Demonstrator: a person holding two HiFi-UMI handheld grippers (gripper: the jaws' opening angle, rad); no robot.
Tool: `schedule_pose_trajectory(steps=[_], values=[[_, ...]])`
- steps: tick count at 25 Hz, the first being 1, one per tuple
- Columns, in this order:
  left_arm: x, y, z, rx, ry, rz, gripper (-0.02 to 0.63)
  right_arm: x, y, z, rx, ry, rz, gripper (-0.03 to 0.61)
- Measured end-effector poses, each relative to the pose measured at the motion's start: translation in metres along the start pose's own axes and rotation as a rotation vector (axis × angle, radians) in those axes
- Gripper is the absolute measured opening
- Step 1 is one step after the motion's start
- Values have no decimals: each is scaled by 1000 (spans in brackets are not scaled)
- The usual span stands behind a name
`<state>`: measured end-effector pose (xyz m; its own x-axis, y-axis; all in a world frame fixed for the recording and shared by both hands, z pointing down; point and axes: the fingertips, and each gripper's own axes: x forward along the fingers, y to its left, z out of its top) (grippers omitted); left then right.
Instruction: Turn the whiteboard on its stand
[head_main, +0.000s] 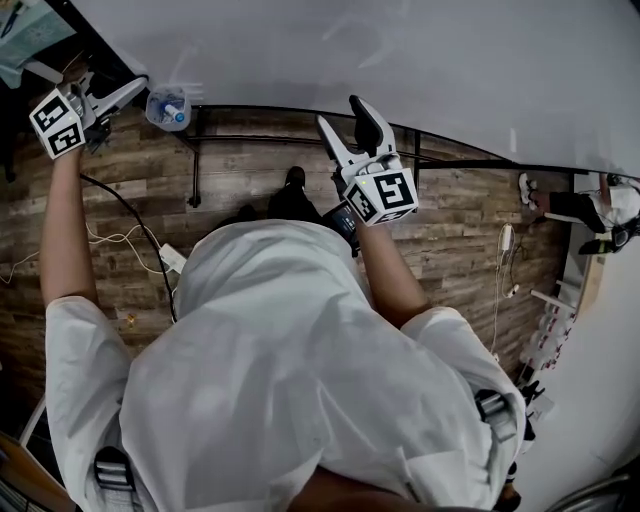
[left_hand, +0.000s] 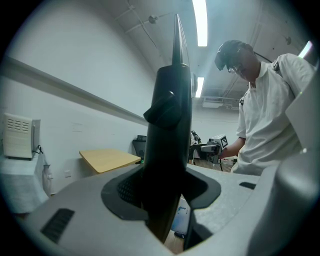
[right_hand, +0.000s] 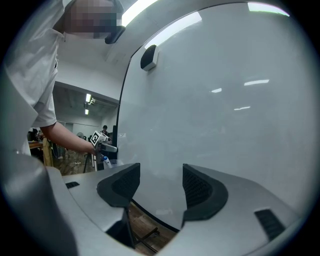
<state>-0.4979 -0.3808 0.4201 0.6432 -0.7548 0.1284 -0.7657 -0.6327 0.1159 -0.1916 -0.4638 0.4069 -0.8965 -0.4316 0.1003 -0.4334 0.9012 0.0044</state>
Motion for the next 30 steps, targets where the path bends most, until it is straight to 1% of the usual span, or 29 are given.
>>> schedule_pose_trajectory(steps=[12, 17, 20, 23, 27, 30], values=[[0, -7, 16, 5, 0, 15, 183, 17, 10, 18, -16, 4, 82, 261], [-2, -5, 14, 1, 13, 30, 183, 25, 11, 16, -14, 5, 114, 259], [-9, -1, 19, 1, 5, 44, 185, 31, 15, 19, -12, 7, 130, 258], [-19, -6, 25, 2, -6, 48, 187, 27, 23, 27, -14, 0, 139, 239], [-30, -14, 32, 8, 6, 50, 187, 20, 34, 32, -15, 1, 153, 241], [-49, -1, 23, -3, -6, 53, 189, 36, 52, 28, -19, 0, 164, 242]])
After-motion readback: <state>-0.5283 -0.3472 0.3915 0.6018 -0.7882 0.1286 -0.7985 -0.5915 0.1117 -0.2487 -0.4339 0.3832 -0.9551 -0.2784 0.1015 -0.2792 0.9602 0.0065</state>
